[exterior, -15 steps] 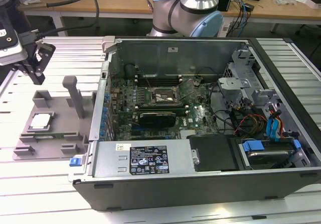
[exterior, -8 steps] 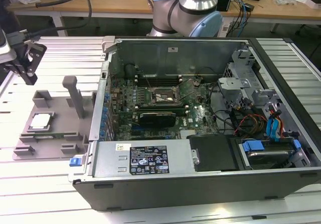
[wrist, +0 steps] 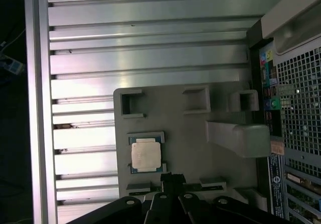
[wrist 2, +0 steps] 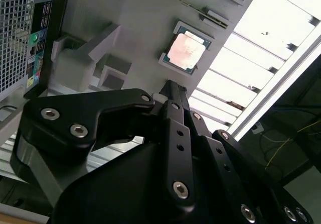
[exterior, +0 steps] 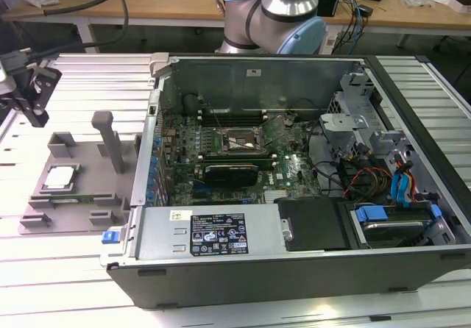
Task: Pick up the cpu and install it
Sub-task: 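Pick up the cpu and move it towards the insertion slot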
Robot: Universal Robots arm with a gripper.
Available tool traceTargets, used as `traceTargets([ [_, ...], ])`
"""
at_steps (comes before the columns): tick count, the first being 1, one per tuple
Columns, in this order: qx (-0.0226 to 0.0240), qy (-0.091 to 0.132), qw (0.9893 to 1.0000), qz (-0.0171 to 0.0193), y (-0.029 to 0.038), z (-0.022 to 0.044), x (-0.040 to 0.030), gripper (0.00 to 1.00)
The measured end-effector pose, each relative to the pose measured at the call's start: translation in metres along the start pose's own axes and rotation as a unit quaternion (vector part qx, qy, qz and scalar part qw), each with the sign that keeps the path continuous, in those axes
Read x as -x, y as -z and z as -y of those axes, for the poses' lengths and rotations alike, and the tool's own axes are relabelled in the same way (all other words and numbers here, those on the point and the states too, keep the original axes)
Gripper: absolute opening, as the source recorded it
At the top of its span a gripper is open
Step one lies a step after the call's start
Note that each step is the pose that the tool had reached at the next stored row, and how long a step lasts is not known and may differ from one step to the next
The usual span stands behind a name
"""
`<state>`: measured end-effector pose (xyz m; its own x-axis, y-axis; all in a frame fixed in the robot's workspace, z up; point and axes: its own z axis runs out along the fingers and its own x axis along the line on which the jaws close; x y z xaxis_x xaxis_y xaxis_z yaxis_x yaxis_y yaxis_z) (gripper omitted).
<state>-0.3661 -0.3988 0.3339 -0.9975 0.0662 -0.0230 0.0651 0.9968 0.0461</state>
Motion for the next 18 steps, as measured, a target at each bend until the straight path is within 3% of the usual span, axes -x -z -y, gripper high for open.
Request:
traceTargets([
  [18, 0.0000, 0.000, 1.0000, 0.0000, -0.0109, 0.0009, -0.0063, 0.11],
])
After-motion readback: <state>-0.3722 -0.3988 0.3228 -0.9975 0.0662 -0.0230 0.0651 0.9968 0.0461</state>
